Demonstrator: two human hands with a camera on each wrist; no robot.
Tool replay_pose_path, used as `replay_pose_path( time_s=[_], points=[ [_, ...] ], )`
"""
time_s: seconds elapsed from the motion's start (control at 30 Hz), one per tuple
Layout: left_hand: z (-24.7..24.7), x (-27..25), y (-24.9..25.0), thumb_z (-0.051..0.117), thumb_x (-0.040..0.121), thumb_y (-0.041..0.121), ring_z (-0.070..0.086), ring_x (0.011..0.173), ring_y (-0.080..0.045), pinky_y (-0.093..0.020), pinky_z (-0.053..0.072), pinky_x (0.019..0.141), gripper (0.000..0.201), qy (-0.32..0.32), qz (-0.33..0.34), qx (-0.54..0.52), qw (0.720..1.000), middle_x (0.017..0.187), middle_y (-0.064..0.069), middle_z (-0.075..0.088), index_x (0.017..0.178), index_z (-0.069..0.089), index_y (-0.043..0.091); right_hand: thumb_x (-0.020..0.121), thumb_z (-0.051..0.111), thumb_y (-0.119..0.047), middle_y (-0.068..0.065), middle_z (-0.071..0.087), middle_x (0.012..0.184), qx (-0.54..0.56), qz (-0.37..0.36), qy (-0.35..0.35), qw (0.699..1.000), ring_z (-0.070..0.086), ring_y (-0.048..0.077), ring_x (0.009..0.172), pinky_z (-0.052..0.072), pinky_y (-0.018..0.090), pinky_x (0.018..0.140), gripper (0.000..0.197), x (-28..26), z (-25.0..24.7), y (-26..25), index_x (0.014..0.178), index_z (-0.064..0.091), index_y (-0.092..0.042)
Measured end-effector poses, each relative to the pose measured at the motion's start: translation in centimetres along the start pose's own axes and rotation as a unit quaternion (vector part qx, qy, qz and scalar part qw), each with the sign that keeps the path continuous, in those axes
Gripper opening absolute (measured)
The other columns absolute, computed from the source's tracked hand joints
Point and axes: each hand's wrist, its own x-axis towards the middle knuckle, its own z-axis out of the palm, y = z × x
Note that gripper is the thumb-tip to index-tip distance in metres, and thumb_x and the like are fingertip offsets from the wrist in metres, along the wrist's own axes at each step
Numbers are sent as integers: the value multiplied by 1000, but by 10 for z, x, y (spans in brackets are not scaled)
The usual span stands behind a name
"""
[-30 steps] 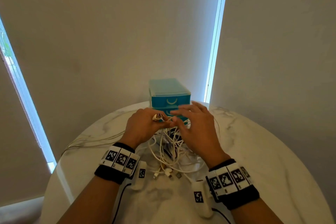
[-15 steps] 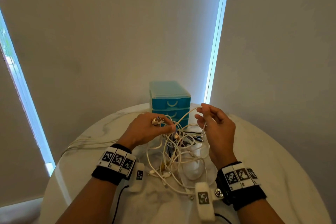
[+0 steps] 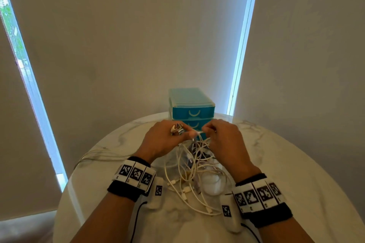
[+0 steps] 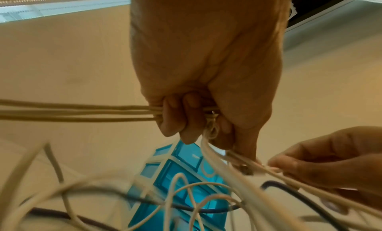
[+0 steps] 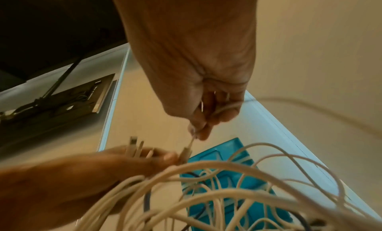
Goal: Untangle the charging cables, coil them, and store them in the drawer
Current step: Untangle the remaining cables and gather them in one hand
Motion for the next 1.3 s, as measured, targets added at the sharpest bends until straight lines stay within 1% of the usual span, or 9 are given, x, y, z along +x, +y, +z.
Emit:
replay_pose_path(
  time_s=[0.17, 0.27, 0.37, 0.47, 0.57, 0.63, 0.87, 1.07, 1.3],
  points=[
    [-3, 0, -5, 68, 99, 55, 69, 83, 1, -34, 59, 83, 21, 13, -36, -9, 999, 90, 25, 75, 116, 78, 47, 106, 68, -22, -16, 76, 98, 176, 57, 121, 975, 65, -11, 95, 46, 2, 77, 11, -4, -13, 16, 108, 78, -23],
    [-2, -1, 4, 62, 100, 63, 72, 86, -1, -32, 61, 84, 27, 23, -46, -64, 997, 92, 24, 77, 115, 78, 47, 105, 69, -26, -17, 78, 94, 241, 84, 113, 960, 67, -8, 96, 51, 15, 82, 12, -9, -12, 15, 111, 79, -25],
    [-5, -2, 16, 67, 101, 54, 75, 87, -2, -28, 61, 83, 26, 30, -85, -214, 973, 103, 2, 78, 124, 71, 42, 105, 69, -24, -13, 81, 98, 316, 108, 88, 938, 73, 2, 96, 59, 22, 83, 14, -13, -9, 7, 116, 78, -24],
    [-4, -1, 23, 68, 95, 29, 50, 51, -7, -16, 40, 51, 42, 14, -123, -469, 875, 86, -2, 61, 136, 59, 22, 104, 70, -14, 2, 83, 108, 499, 172, 5, 849, 78, 18, 103, 64, 30, 88, 21, -18, 0, -15, 124, 73, -15],
    [-7, 3, 25, 61, 80, 22, 34, 54, -11, -23, 25, 51, 56, -21, -120, -666, 736, 80, -5, 50, 135, 56, 12, 101, 70, -6, 11, 82, 114, 596, 202, -30, 777, 78, 25, 110, 62, 36, 95, 27, -21, 15, -30, 128, 69, -8],
    [-7, 1, 27, 52, 85, 25, 34, 56, -12, -27, 19, 57, 49, -39, -114, -694, 710, 80, -6, 50, 131, 58, 9, 99, 71, -5, 12, 82, 112, 614, 210, -34, 760, 79, 26, 109, 62, 35, 93, 27, -23, 21, -33, 126, 69, -6],
    [-5, 0, 27, 48, 96, 36, 34, 53, -8, -24, 18, 54, 38, -26, -131, -650, 748, 81, -3, 53, 113, 63, 6, 98, 75, -9, 15, 82, 107, 589, 196, 5, 784, 81, 29, 103, 64, 40, 95, 23, -27, 23, -32, 121, 70, -5],
    [-5, -1, 28, 40, 112, 35, 35, 56, -10, -22, 27, 53, 33, 25, -137, -639, 756, 82, -4, 56, 104, 61, 11, 102, 71, -8, 16, 81, 103, 561, 205, -13, 802, 80, 20, 88, 64, 26, 78, 16, -29, 25, -32, 118, 70, -8],
    [-1, 1, 31, 30, 114, 51, 32, 55, -9, -21, 29, 50, 53, 30, -133, -633, 762, 77, -2, 49, 121, 60, 8, 104, 69, -13, 7, 80, 107, 560, 215, 22, 799, 78, 19, 92, 63, 26, 77, 16, -28, 28, -35, 119, 72, -15]
  ],
)
